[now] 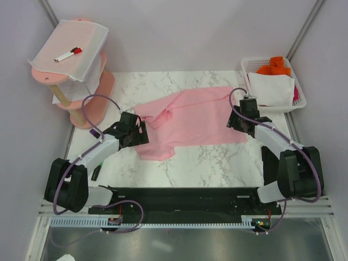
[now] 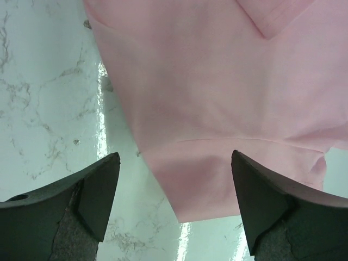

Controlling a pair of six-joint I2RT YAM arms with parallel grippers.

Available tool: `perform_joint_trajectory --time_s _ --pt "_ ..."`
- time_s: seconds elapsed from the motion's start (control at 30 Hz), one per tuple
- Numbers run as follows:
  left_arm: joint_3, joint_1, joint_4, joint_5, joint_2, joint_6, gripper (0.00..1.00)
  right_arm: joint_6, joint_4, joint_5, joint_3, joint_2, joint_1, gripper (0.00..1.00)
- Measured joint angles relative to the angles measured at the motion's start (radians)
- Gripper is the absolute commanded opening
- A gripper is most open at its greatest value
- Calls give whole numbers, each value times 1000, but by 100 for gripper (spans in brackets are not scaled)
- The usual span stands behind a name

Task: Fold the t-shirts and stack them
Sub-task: Fold the flattened tshirt in 1/3 of the way

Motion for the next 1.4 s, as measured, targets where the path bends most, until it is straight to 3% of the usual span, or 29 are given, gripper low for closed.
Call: perform_joint_trajectory --time_s 0.23,0.37,0.57,0.73,1.4 --pt "76 0 36 -56 29 -13 81 37 18 -32 -26 4 -2 63" --pt "270 2 74 -92 173 -9 71 47 45 -50 -2 50 -2 63" --pt "488 16 105 -83 418 -4 65 53 60 -65 26 113 -2 63" --pt "510 27 90 -55 499 -5 64 53 66 -74 58 146 -2 63" --pt "575 38 52 -52 586 -14 65 53 99 -142 94 233 -2 63"
